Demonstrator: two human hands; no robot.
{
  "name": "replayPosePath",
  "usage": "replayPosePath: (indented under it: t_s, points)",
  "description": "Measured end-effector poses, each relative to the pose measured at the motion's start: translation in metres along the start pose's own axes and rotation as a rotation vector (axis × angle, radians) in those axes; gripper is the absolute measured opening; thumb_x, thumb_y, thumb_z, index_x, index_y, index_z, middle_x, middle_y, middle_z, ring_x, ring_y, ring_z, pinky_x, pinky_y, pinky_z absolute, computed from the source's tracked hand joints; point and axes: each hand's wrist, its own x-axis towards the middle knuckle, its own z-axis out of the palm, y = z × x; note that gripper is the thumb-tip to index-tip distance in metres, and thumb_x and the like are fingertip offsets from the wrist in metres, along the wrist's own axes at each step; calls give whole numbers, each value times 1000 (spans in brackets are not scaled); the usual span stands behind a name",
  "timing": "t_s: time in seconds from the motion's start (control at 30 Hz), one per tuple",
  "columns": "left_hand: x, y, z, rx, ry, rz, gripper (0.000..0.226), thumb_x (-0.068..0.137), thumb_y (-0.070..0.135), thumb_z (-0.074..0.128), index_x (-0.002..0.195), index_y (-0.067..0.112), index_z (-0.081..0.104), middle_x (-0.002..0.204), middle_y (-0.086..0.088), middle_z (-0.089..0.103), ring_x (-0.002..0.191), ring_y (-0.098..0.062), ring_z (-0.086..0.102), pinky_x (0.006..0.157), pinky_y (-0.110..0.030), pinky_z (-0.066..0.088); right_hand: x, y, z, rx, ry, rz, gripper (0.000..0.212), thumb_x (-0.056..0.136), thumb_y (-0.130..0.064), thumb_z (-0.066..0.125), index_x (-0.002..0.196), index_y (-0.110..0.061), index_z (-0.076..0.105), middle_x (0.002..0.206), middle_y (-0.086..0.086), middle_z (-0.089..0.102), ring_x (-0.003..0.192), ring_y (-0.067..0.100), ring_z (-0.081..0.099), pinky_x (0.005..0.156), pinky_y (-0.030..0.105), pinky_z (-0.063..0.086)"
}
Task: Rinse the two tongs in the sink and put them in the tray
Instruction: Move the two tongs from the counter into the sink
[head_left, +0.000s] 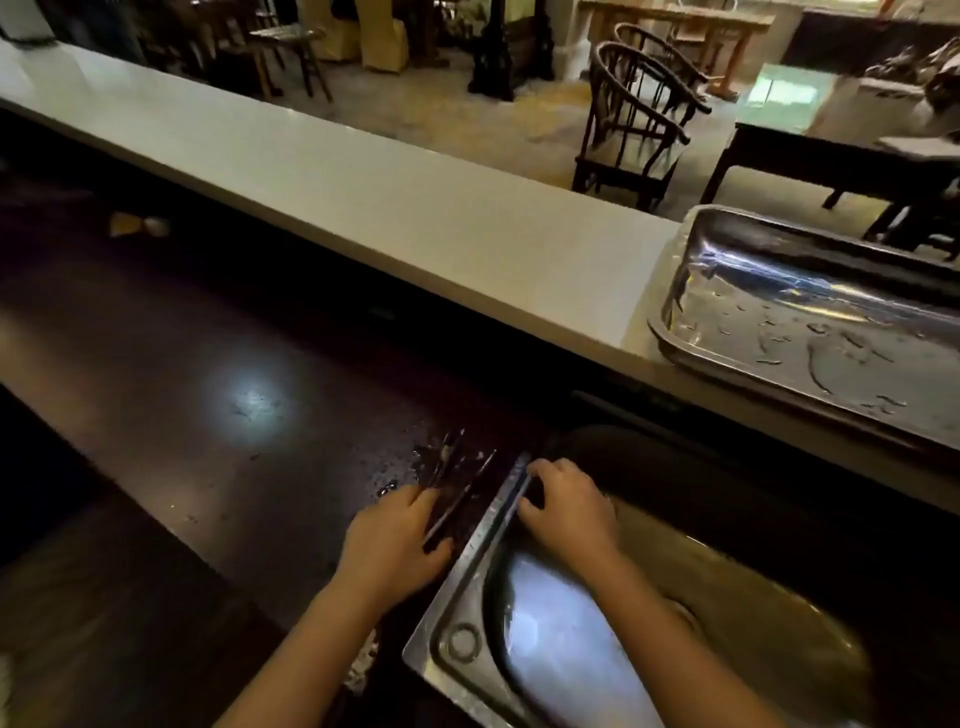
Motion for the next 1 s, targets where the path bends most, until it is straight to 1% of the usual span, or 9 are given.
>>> replayPosePath:
  t_s: [0.2, 0.37, 0.57, 0.7, 0.8, 0.83, 0.9, 0.93, 1.0]
  points:
    - [16, -28, 22, 64, -107, -82, 56, 78, 45, 50, 128, 23, 41, 126, -1, 52, 108, -25, 56, 79, -37, 49, 29, -23, 50, -8, -143, -160, 46, 88, -21, 53, 133, -23, 44, 132, 3, 44, 120, 23, 43, 90, 35, 46]
    - [22, -34, 40, 28, -195, -82, 57, 80, 39, 53, 132, 23, 36, 131, -2, 46, 118, -23, 45, 84, -40, 49, 36, -29, 80, -182, -192, -307, 44, 90, -12, 44, 134, -21, 44, 128, 8, 44, 115, 26, 46, 82, 38, 50]
    - [20, -40, 49, -137, -175, -76, 44, 83, 26, 58, 125, 17, 46, 129, -3, 43, 115, -21, 48, 83, -35, 49, 41, -30, 93, -267, -217, -341, 33, 89, -7, 43, 120, -7, 53, 117, 11, 49, 106, 27, 49, 76, 36, 46]
    - [16, -37, 54, -231, -120, -44, 50, 84, 21, 59, 131, 14, 44, 136, -4, 42, 120, -20, 47, 93, -27, 43, 37, -25, 98, -49, -126, -268, 25, 93, -19, 38, 107, -7, 55, 84, -22, 40, 71, -6, 40, 64, 25, 35]
    - [13, -31, 54, -291, -104, -55, 56, 85, 21, 59, 136, 12, 40, 143, -5, 38, 128, -18, 41, 104, -27, 39, 30, -25, 94, 47, 0, -305, 26, 90, -12, 49, 114, -7, 59, 105, 1, 53, 86, 14, 55, 73, 32, 49]
    - [13, -28, 52, -318, -91, -65, 57, 85, 20, 60, 137, 12, 39, 144, -6, 37, 130, -18, 40, 105, -27, 37, 26, -26, 91, 168, 55, -258, 28, 88, -11, 54, 115, -8, 60, 111, 5, 53, 90, 15, 57, 76, 26, 51]
    - [12, -18, 48, -359, -56, -67, 57, 84, 21, 61, 137, 11, 40, 145, -6, 37, 131, -18, 38, 107, -24, 34, 17, -26, 85, 485, 154, -46, 33, 83, -13, 63, 116, -15, 56, 112, 1, 54, 89, 8, 59, 73, 10, 48]
    - [11, -11, 46, -369, -38, -50, 57, 84, 21, 61, 136, 12, 41, 144, -6, 38, 131, -18, 39, 105, -23, 33, 13, -25, 81, 669, 174, 105, 36, 82, -15, 66, 115, -19, 54, 108, 0, 58, 86, 8, 61, 68, 10, 49]
    - [10, 7, 44, -392, 13, 30, 55, 82, 19, 63, 133, 15, 45, 139, -4, 43, 125, -18, 44, 99, -19, 35, 6, -20, 72, 1013, 125, 360, 33, 79, -17, 70, 106, -20, 52, 96, 7, 66, 83, 21, 67, 66, 30, 58]
